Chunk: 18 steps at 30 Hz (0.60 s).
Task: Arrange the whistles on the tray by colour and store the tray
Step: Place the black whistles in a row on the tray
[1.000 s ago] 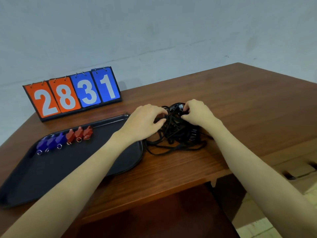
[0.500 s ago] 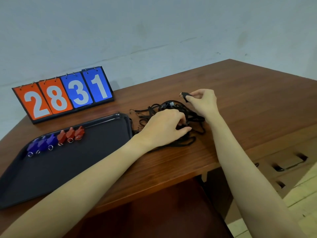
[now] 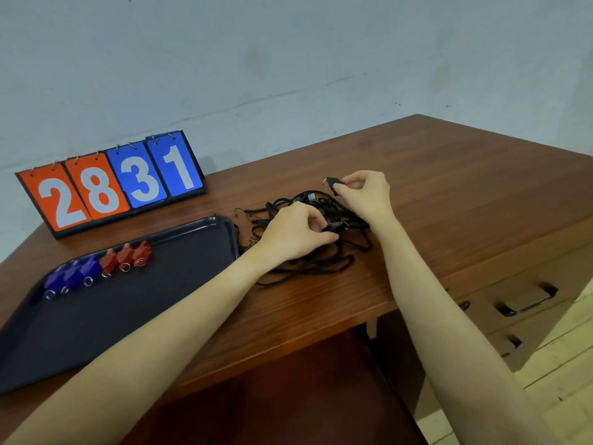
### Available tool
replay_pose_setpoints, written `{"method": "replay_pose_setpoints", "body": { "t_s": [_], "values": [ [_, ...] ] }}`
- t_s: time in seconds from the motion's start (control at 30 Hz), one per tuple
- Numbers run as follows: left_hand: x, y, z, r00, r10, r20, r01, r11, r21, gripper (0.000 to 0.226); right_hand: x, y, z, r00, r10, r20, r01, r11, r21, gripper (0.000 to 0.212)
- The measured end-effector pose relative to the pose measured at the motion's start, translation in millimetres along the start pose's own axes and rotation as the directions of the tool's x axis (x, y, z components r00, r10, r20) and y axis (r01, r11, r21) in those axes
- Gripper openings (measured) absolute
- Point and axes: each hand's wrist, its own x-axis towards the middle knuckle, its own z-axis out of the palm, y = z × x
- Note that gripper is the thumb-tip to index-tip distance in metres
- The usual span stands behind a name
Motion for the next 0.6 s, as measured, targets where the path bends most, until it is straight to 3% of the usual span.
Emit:
{"method": "replay_pose_setpoints", "body": {
  "t_s": [0.1, 0.2, 0.47, 0.6],
  "values": [
    [-8.8, 0.6, -15.6, 0.997, -0.078, 0.028, 0.082, 0.954, -0.289, 0.026, -2.4, -0.3, -0.1, 0.999, -0.027, 0.020, 0.027, 1.000, -0.001, 0.026],
    [-21.6, -0.3, -35.6, 0.992, -0.112, 0.055, 0.125, 0.884, -0.451, 0.028, -5.8, -1.9, 0.0, 0.997, -0.055, 0.046, 0.054, 0.998, 0.016, 0.026],
    [-63.0, -30.5, -94.5, 0.996, -0.092, 0.011, 0.078, 0.779, -0.622, 0.025, -34.2, -23.0, 9.3, 0.972, -0.174, 0.160, 0.144, 0.973, 0.182, 0.022],
    [-84.6, -66.4, -115.3, 0.986, -0.157, -0.053, 0.112, 0.866, -0.487, 0.020, -53.7, -46.7, 31.7, 0.937, -0.241, 0.251, 0.199, 0.963, 0.181, 0.021]
  ]
}}
